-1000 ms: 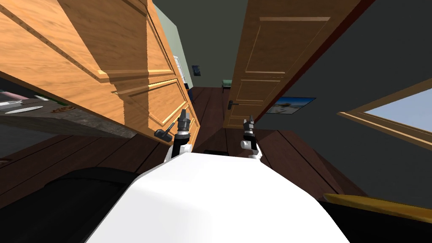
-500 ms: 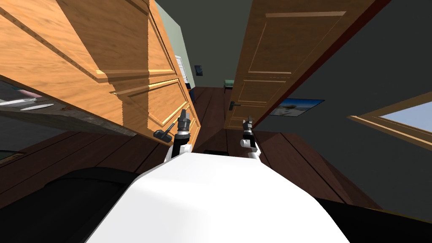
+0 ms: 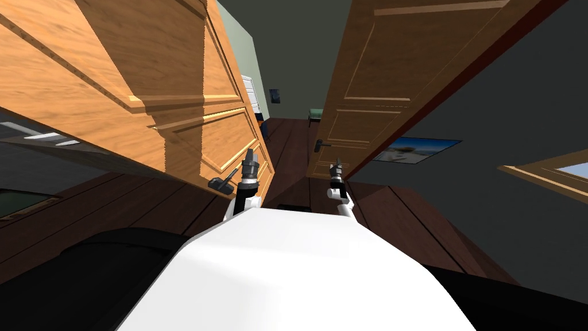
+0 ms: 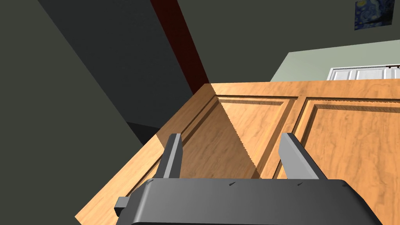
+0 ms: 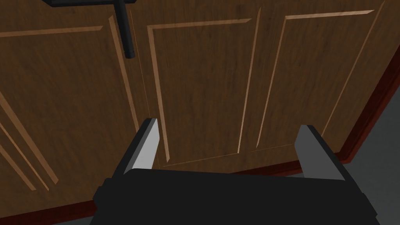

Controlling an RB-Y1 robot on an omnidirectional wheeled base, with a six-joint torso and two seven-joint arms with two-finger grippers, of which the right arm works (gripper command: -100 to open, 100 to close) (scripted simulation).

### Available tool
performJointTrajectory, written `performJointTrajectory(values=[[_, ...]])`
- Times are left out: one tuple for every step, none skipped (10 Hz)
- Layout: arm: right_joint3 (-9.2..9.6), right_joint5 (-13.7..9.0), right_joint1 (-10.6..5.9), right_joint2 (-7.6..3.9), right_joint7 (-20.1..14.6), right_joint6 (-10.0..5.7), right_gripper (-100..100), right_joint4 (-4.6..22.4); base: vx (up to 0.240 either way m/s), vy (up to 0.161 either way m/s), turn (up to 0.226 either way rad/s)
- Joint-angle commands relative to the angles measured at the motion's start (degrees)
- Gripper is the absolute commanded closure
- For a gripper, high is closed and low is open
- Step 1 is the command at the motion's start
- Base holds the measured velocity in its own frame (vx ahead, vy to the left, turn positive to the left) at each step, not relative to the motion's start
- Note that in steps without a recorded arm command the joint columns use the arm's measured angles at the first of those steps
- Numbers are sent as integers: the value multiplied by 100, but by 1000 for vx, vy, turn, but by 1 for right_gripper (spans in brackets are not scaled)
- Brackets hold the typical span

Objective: Pull the door open

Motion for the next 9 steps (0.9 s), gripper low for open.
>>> performJointTrajectory(values=[[3, -101, -169, -65, 20, -2, -100, 286, 70, -29, 112], [3, -167, -285, -108, 34, -1, -100, 458, 84, -38, 136], [3, -167, -285, -108, 34, -1, -100, 539, 65, -23, 37], [3, -234, -400, -151, 48, 0, -100, 752, 63, -18, 52], [3, -298, -512, -193, 61, 1, -100, 941, 66, -29, 120], [4, -361, -621, -233, 74, 1, -100, 1115, 74, -29, 120], [4, -423, -729, -273, 87, 2, -100, 1299, 94, -37, 104], [4, -423, -729, -273, 87, 2, -100, 1359, 66, -32, 37], [4, -486, -838, -313, 100, 3, -100, 1546, 56, -18, 59]])
